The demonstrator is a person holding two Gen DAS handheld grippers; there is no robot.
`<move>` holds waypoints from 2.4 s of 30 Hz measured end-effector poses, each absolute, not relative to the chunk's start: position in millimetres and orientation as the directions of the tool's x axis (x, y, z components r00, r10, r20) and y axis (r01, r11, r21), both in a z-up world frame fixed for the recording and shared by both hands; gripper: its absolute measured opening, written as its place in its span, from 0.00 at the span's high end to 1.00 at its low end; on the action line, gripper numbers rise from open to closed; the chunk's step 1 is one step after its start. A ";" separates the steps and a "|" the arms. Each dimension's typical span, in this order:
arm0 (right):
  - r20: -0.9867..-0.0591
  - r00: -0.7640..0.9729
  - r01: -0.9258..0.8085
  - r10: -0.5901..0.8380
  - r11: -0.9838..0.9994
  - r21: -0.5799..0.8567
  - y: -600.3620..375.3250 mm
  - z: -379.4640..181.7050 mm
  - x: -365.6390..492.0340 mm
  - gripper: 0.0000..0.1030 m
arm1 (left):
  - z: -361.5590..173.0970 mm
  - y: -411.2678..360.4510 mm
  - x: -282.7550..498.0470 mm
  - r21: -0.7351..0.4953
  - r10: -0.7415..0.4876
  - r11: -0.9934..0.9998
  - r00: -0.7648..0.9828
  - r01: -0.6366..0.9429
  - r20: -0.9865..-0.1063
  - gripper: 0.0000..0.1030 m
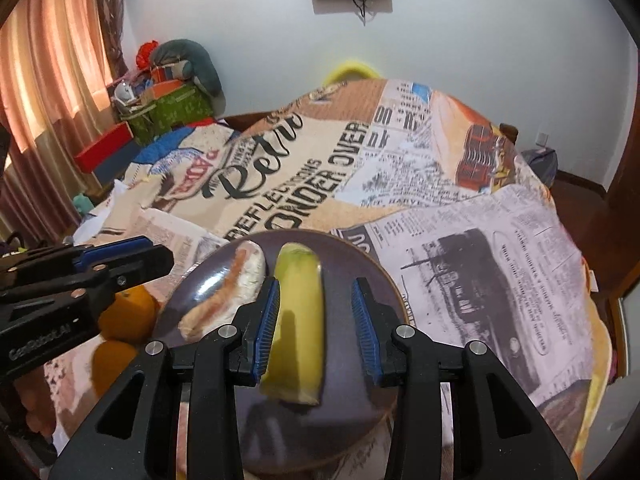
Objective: Organize fruits
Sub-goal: 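Lower the sugarcane onto the plate with the right gripper while the left sets the pomelo segment beside it, then move the right gripper to the yellow sugarcane piece and grasp it, then lift the yellow sugarcane with the right gripper while the left approaches the large orange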
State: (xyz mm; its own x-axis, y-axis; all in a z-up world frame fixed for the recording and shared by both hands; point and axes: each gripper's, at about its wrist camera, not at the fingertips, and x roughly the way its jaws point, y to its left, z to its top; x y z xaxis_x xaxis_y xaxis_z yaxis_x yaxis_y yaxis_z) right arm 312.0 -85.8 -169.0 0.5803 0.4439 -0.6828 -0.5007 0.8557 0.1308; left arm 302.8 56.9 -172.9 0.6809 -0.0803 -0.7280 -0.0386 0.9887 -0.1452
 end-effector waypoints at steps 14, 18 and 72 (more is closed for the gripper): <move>-0.624 0.633 -0.522 0.458 0.848 0.092 -91.1 -132.8 255.2 0.66 | -123.9 56.8 233.6 -0.085 -0.040 0.996 0.762 -0.020 -0.646 0.48; -0.617 0.640 -0.522 0.458 0.848 0.088 -95.2 -129.5 241.4 0.66 | -121.2 59.4 215.1 -0.074 -0.038 0.997 0.758 -0.013 -0.651 0.43; -0.714 0.531 -0.576 0.457 0.812 0.091 -85.0 -187.0 200.0 0.61 | -205.9 68.5 179.2 -0.112 -0.091 0.994 0.576 -0.001 -0.813 0.33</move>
State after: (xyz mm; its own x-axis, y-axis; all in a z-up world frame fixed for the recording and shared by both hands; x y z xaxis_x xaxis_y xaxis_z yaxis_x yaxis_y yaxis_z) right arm 200.0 -85.0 -187.0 0.5308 0.4572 -0.7136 -0.5765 0.8120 0.0914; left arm 179.2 68.5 -205.9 0.5756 -0.0913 -0.8126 -0.0005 0.9937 -0.1120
